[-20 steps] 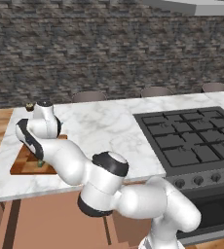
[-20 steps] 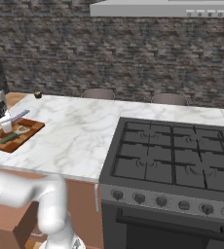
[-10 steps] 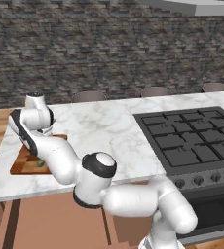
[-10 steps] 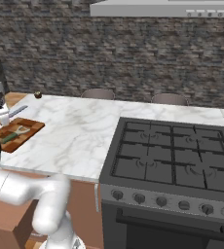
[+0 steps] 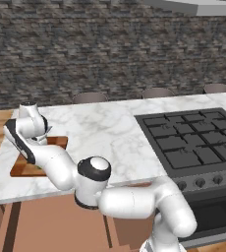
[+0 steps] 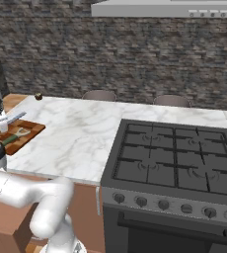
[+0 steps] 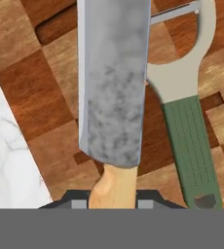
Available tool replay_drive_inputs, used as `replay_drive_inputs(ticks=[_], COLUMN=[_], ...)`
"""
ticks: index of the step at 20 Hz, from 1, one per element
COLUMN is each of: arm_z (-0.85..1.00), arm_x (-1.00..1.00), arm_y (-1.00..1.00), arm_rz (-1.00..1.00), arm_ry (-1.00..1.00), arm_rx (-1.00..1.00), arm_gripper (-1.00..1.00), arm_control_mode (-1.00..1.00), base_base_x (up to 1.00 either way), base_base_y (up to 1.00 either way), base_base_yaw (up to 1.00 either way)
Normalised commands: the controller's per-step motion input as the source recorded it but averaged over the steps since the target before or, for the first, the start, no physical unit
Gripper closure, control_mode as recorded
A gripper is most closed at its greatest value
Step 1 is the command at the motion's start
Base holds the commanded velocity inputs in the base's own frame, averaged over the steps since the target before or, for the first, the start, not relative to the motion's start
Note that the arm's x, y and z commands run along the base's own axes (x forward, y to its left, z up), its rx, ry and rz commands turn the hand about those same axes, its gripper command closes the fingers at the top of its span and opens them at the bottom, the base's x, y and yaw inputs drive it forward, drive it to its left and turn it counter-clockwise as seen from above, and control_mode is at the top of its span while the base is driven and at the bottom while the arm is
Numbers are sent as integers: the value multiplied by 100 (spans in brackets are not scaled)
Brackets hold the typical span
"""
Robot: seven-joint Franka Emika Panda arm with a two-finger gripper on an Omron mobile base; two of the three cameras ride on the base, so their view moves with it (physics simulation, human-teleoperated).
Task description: Open the drawer on the left and place the cutting tools on the cutting board.
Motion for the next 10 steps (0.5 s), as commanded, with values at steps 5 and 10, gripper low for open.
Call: replay_drive_inputs(ticks=[5,10], arm_z=[-18,0], arm_x=[10,0], arm_y=[0,0], arm_rz=[1,0], arm_ry=[-2,0], arm_rx=[0,0], arm_gripper=[-100,-100], arm_control_mode=[-100,-100], base_base_x=[0,0], base_base_y=[0,0], base_base_yaw=[0,0])
